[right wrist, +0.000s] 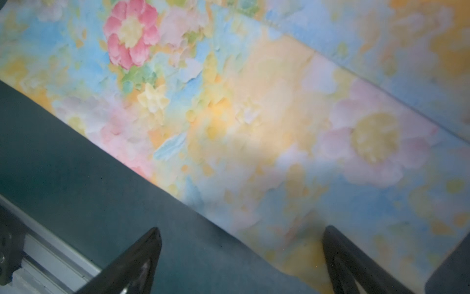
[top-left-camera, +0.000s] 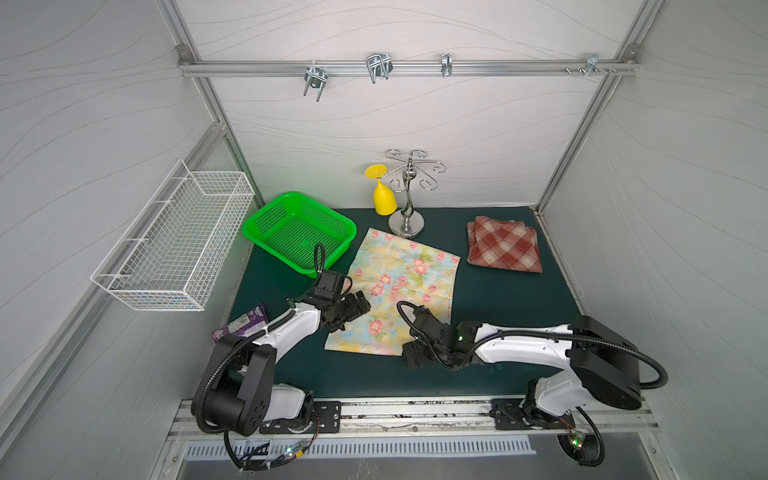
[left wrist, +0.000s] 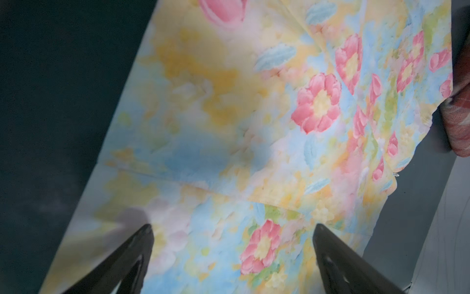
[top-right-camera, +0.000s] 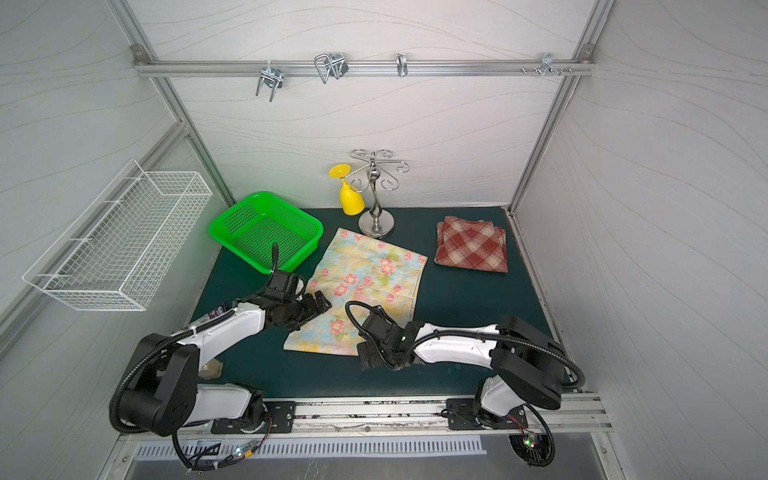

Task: Fold and stack skirts
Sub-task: Rotate the skirt at the center of the table.

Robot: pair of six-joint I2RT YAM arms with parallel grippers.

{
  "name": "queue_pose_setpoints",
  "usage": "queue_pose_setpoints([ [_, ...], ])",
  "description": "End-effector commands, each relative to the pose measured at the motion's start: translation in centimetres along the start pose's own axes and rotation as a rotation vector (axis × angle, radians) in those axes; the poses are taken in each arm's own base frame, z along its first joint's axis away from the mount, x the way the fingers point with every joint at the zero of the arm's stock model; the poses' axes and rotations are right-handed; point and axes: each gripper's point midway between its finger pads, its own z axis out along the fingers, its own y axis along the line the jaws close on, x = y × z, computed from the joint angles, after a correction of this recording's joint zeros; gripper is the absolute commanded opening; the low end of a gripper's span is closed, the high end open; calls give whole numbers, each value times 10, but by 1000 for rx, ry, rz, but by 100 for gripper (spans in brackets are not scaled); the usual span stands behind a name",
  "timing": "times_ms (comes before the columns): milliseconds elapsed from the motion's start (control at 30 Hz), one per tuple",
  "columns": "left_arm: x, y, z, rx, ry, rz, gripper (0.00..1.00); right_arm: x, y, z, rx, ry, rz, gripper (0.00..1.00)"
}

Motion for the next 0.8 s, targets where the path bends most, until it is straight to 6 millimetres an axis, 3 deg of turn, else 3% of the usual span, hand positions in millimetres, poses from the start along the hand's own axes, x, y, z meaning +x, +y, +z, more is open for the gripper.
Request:
queue_pose_setpoints([
  [0,-12,-3,-31,-5,-61,5,99,-16,6,-30,6,-66,-102,99],
  [133,-12,-17,-77,57,-142,-2,99,-36,13,-63,7,-158,-308,99],
  [267,8,-13,-97,108,-150,-63,99,-37,11,-80,-8,-198,-439,99],
  [533,45,31,-78,20,-86,-208,99,-24,-6,-88,30,-181,-521,99],
  [767,51,47,-65,-36,-72,-291,99,-21,-11,-87,45,-170,-520,99],
])
